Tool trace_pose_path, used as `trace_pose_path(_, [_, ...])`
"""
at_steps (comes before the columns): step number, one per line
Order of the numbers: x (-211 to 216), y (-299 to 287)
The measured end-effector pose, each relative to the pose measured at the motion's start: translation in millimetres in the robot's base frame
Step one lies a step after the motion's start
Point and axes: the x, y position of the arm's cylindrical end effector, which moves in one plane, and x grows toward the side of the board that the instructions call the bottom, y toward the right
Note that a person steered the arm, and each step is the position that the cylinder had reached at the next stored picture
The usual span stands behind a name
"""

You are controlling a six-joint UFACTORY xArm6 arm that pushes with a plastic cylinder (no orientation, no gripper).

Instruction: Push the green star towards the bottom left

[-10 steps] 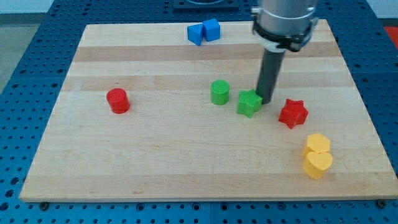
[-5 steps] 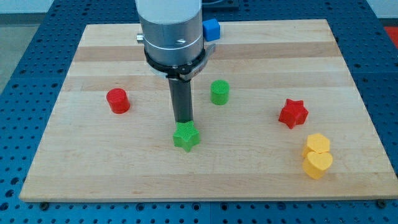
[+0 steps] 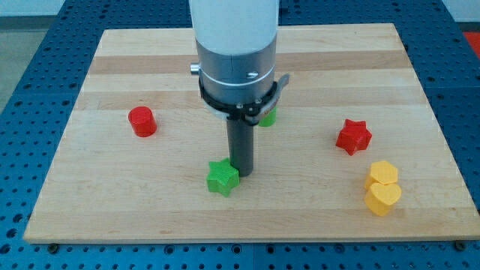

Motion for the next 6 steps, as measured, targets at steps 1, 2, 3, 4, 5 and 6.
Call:
trace_pose_path(1, [23.7,-0.1])
trace_pose_path(2, [33.3,-11.4])
trace_pose_path(3, [33.4,-29.7])
trace_pose_path(4, [33.4,-43.4])
trace_pose_path(5, [33.1,-53.8])
trace_pose_path(6, [18.1,-53.8])
